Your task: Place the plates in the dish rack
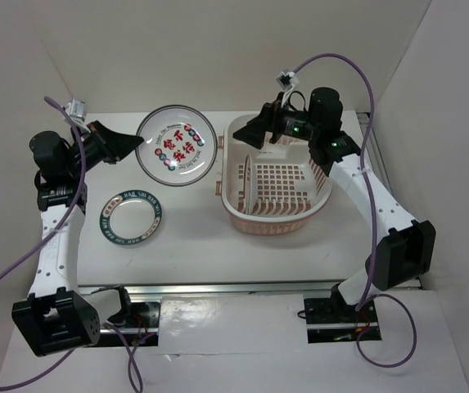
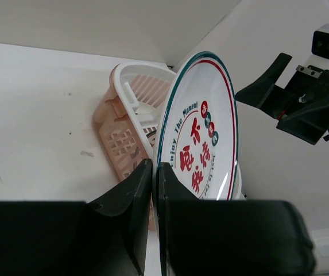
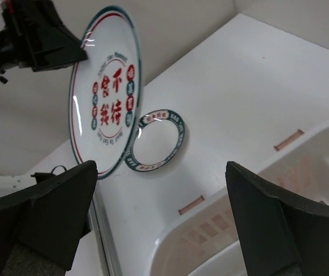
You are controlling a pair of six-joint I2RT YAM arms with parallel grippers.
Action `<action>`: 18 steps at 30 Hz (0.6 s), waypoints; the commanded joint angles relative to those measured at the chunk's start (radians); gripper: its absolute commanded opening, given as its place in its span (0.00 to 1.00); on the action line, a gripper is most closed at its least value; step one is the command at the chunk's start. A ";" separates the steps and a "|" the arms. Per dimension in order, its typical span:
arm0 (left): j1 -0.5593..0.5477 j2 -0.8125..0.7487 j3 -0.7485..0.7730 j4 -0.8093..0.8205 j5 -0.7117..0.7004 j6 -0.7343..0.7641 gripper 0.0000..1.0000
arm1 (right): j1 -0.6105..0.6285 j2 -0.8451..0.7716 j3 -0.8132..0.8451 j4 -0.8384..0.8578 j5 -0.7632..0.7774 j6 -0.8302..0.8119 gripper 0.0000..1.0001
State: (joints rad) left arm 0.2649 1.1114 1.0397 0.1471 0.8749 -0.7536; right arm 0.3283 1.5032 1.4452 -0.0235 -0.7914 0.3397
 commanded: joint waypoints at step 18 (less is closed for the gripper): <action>0.002 -0.024 -0.027 0.175 0.049 -0.069 0.00 | 0.212 0.103 0.006 0.155 0.121 0.088 0.89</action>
State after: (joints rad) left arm 0.2649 1.1114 1.0000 0.2043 0.8917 -0.7860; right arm 0.5327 1.5894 1.4136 0.0620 -0.7200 0.3859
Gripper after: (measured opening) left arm 0.207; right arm 0.907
